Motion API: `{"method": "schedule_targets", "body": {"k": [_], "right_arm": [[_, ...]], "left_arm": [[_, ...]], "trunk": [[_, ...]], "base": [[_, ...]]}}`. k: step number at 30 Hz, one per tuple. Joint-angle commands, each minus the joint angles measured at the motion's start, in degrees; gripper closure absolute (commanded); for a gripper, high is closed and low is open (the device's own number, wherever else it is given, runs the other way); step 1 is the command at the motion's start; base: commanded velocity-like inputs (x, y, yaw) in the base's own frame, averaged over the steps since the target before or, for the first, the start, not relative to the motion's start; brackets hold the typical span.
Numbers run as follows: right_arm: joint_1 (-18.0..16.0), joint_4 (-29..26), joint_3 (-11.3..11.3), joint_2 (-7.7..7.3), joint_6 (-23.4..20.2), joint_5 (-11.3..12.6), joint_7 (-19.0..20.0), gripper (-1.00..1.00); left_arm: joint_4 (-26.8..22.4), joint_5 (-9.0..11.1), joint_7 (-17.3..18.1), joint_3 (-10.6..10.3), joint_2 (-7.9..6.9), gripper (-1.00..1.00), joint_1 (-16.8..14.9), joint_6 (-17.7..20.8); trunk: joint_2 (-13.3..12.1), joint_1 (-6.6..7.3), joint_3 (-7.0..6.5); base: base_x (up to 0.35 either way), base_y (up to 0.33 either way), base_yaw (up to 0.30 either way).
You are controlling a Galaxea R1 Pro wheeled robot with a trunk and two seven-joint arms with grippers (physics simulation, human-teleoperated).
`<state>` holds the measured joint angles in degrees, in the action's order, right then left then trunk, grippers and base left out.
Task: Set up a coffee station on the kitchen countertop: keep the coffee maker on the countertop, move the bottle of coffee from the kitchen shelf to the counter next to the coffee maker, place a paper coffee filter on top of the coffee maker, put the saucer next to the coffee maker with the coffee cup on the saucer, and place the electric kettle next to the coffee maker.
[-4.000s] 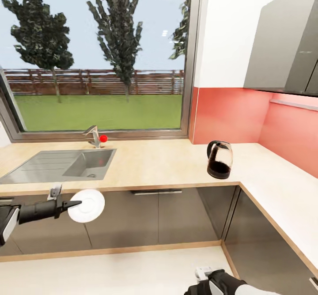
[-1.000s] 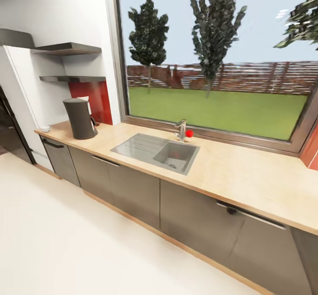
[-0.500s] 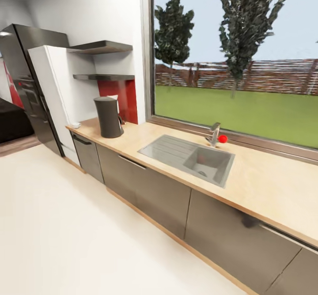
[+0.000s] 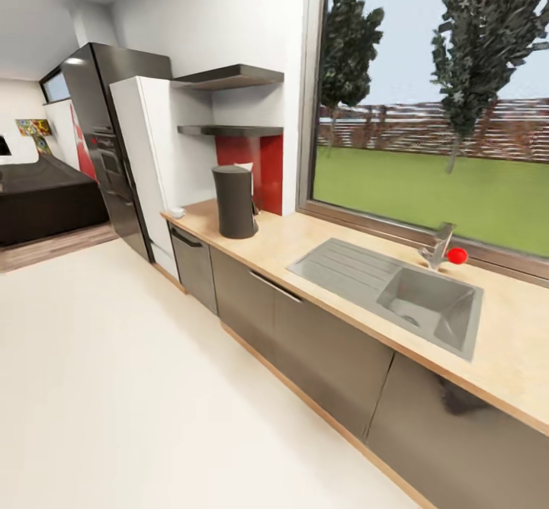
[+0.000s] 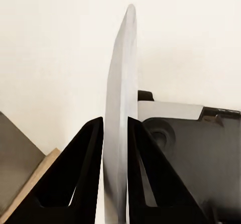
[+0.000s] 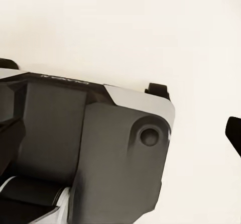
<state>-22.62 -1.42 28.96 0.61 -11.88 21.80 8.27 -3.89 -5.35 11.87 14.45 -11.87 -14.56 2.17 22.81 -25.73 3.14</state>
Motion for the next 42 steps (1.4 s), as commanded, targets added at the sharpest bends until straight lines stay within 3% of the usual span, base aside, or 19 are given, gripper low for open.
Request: {"method": "schedule_targets", "body": {"k": [1,13,19,34,42], "right_arm": [[-0.05,-0.02,0.48,0.0,-0.25,0.52,0.08,-1.0],[-0.05,-0.07,0.55,0.03,-0.04,0.47,0.57,-1.0],[-0.05,-0.07,0.56,0.12,3.05,0.61,0.56,-1.0],[-0.03,-0.04,0.39,0.12,3.23,0.67,0.34,-1.0],[3.35,0.02,0.44,-0.12,3.18,0.44,0.08,-1.0]], "left_arm": [[-0.07,-0.67,0.17,0.49,0.0,1.0,-0.03,0.21],[-0.07,-0.94,0.25,0.49,0.0,1.0,-0.03,0.03],[-0.07,-1.06,0.26,0.49,0.0,1.0,-0.03,0.03],[-0.08,-0.73,0.26,0.49,0.0,1.0,-0.03,0.0],[-0.15,-0.93,0.24,0.49,0.0,1.0,-0.03,0.03]], "trunk": [[0.12,-0.06,0.16],[0.12,-0.06,0.31],[0.12,-0.06,0.31],[0.12,-0.06,0.31],[0.12,-0.06,0.49]], "base": [[0.279,0.223,0.271],[0.321,0.127,0.09],[0.333,0.13,0.0],[0.321,0.182,0.039],[0.312,0.189,0.257]]}}
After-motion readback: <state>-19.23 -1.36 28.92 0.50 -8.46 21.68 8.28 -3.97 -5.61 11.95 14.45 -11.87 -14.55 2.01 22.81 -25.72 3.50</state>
